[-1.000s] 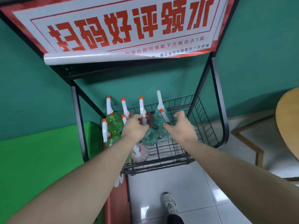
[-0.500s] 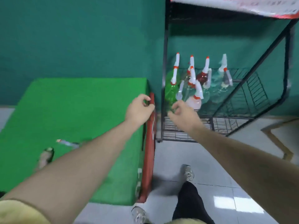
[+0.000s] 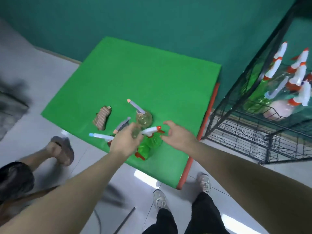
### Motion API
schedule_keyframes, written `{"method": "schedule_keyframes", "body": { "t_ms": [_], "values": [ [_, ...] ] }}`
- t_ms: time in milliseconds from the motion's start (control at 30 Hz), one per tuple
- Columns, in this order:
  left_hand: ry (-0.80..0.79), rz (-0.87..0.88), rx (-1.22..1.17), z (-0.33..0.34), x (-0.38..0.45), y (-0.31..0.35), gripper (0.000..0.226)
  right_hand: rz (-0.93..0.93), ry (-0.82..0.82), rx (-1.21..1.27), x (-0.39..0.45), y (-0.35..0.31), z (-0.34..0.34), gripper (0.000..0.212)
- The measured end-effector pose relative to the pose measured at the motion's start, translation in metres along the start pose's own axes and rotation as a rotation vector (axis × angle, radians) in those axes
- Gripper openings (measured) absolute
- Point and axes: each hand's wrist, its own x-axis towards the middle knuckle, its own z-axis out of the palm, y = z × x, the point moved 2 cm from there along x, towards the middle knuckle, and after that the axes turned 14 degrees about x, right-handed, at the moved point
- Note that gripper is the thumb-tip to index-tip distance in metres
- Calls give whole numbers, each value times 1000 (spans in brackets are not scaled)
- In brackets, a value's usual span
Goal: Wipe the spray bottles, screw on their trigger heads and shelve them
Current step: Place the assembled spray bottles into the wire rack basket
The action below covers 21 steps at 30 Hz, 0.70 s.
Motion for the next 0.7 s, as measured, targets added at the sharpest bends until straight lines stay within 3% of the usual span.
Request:
{"method": "schedule_keyframes", "body": {
  "t_ms": [167,233,333,433,600,700],
  "values": [
    [-184,151,164,22,-11,-34,43,-58,-63,-51,19,-16,36,62],
    [-245,224,191,28,-12,-45,52,-65,-68,-41,24,-19,44,50],
    [-221,257,210,33,-8,-53,35,-83,-28,-73,29,-21,46,25],
    [-170,281,169,34,-3,-50,17,-59,15,-90,25,-19,36,22],
    [-75,311,105,21,12,-19,15,-40,91,-74,15,-10,2,21],
    [-103,330,101,6,22,15,21,-34,157,-31,-6,-2,-32,11]
  ]
}}
